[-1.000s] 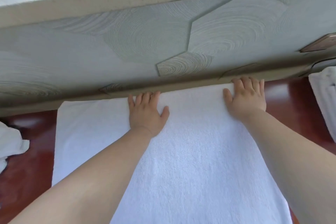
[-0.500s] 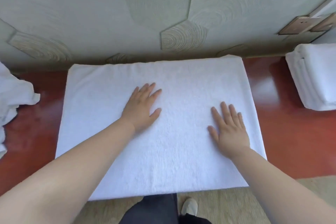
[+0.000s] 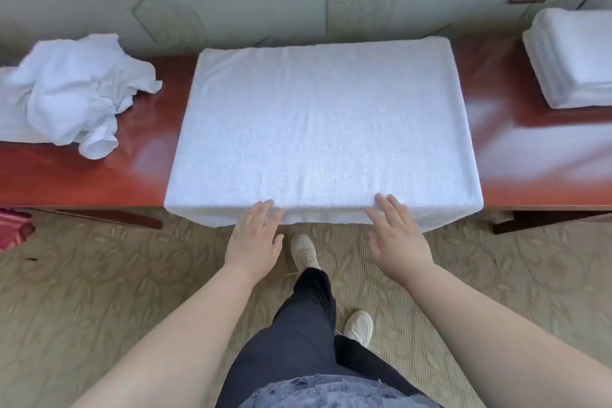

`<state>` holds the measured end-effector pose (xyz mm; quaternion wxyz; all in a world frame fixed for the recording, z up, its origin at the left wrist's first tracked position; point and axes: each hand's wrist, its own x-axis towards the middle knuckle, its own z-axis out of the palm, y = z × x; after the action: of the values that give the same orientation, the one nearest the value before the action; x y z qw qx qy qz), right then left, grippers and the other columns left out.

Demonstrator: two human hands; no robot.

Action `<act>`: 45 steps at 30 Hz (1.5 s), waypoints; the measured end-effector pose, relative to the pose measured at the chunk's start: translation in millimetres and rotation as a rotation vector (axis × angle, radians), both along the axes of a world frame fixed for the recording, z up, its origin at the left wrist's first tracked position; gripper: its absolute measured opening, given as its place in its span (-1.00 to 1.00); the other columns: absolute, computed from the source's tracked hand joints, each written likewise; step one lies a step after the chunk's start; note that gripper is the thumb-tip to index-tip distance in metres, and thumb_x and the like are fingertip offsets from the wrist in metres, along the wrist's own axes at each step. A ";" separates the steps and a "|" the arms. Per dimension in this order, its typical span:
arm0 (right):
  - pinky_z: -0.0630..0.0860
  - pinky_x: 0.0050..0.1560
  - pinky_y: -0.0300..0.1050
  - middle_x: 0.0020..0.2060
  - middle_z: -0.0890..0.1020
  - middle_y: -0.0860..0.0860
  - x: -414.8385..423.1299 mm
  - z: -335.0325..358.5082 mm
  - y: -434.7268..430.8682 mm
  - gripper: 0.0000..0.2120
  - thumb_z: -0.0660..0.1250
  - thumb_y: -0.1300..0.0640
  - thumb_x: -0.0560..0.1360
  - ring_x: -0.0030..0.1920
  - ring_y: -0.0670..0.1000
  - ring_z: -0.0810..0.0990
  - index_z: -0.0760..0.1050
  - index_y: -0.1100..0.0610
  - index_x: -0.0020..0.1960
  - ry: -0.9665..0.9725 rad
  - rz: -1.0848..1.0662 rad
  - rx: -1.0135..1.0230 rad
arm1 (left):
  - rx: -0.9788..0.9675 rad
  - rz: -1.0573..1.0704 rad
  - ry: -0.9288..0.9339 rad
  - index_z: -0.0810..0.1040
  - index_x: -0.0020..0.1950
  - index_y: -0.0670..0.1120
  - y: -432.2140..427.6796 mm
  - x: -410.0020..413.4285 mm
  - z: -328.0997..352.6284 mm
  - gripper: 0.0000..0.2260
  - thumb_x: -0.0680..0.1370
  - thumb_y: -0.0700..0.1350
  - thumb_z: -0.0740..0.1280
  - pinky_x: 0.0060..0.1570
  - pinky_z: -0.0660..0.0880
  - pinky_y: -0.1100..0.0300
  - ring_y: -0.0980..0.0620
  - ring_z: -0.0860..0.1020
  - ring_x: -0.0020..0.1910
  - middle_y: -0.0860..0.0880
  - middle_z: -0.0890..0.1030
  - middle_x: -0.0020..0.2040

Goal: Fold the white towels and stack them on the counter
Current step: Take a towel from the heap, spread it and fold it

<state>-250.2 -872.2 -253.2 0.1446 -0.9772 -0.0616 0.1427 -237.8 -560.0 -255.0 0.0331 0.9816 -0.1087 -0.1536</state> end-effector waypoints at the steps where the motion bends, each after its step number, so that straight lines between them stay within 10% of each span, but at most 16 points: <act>1: 0.22 0.56 0.12 0.53 0.35 0.09 -8.4 1.7 0.5 -0.57 0.24 0.12 0.61 0.56 0.17 0.24 0.41 0.09 0.47 -0.025 -0.038 0.064 | -0.008 -0.032 -0.049 0.46 0.47 -0.01 1.6 -8.7 1.6 -0.59 0.63 0.03 0.28 0.44 0.34 -0.04 -0.11 0.39 0.45 -0.05 0.43 0.48; 5: 0.51 0.19 0.03 0.11 0.65 -0.01 -18.7 -2.1 2.6 -0.72 0.23 0.07 0.62 0.19 0.11 0.57 0.60 0.11 0.23 0.006 -0.124 0.126 | -0.075 0.167 0.002 0.56 0.33 -0.01 17.8 -22.1 -5.2 -0.64 0.63 0.13 0.23 0.15 0.50 0.03 0.01 0.58 0.14 0.07 0.63 0.17; 10: 0.40 0.41 0.12 0.48 0.45 0.05 -6.5 -48.5 -2.0 -0.50 0.14 -0.02 0.66 0.48 0.13 0.37 0.32 0.11 0.57 0.169 -0.256 0.084 | -0.207 0.564 0.146 0.34 0.57 -0.01 58.4 -6.5 -49.2 -0.38 0.62 0.32 0.17 0.26 0.48 -0.02 -0.12 0.48 0.39 -0.05 0.46 0.49; 15: 0.44 0.05 -0.07 0.50 0.42 0.04 13.4 -120.6 11.3 -0.34 0.15 -0.26 0.63 0.26 0.12 0.56 0.20 0.03 0.62 0.409 -0.740 0.440 | -0.412 0.884 0.327 0.20 0.65 -0.03 78.6 26.8 -124.3 -0.17 0.54 0.46 0.14 0.39 0.36 0.01 -0.13 0.36 0.51 -0.04 0.31 0.59; 19: 0.46 0.35 0.14 0.57 0.30 0.09 30.4 -186.4 42.1 -0.38 0.23 -0.11 0.67 0.46 0.17 0.41 0.14 0.07 0.63 0.520 -1.018 0.832 | -0.875 1.217 0.460 0.30 0.59 0.01 71.7 39.8 -178.1 -0.14 0.46 0.52 0.22 0.23 0.49 0.05 0.03 0.53 0.23 0.05 0.51 0.36; 23: 0.38 0.37 0.18 0.41 0.48 0.04 45.7 -224.5 75.2 -0.68 0.16 -0.02 0.70 0.40 0.17 0.43 0.42 0.02 0.41 0.481 -1.342 1.662 | -1.569 1.298 0.629 0.03 0.67 0.17 59.7 42.7 -230.4 -0.12 0.47 0.43 0.31 0.53 0.22 -0.21 -0.11 0.29 0.56 0.00 0.29 0.60; 27: 0.35 0.41 0.13 0.05 0.67 0.02 62.2 -242.7 87.6 -0.70 0.08 0.25 0.61 0.25 0.09 0.56 0.61 0.17 0.04 0.373 -1.376 1.870 | -2.038 1.219 0.594 0.47 0.42 0.02 50.7 49.5 -260.7 -0.48 0.56 0.27 0.35 0.48 0.22 -0.22 -0.08 0.39 0.50 0.00 0.55 0.43; 33: 0.56 0.26 0.07 0.08 0.68 0.10 7.5 -242.4 96.1 -0.63 0.12 0.32 0.52 0.09 0.15 0.66 0.58 0.17 0.21 0.323 -1.510 1.915 | -2.041 1.379 0.471 0.57 0.29 -0.03 57.1 17.9 -248.5 -0.68 0.58 0.04 0.43 0.14 0.58 0.06 0.02 0.69 0.15 0.00 0.71 0.19; 45: 0.46 0.33 0.05 0.09 0.64 0.00 -64.0 -101.4 81.0 -0.80 0.28 0.02 0.68 0.10 0.03 0.62 0.51 0.15 0.13 0.314 -1.718 1.532 | -1.748 1.829 0.404 0.57 0.13 -0.11 87.0 -71.6 -106.9 -0.85 0.64 -0.05 0.37 -0.35 0.55 0.21 -0.01 0.65 -0.18 -0.07 0.72 -0.12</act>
<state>-314.2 -791.2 -354.6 0.7532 -0.3256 0.5700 0.0425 -309.5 -473.0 -361.9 0.7727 0.3100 0.5451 -0.0985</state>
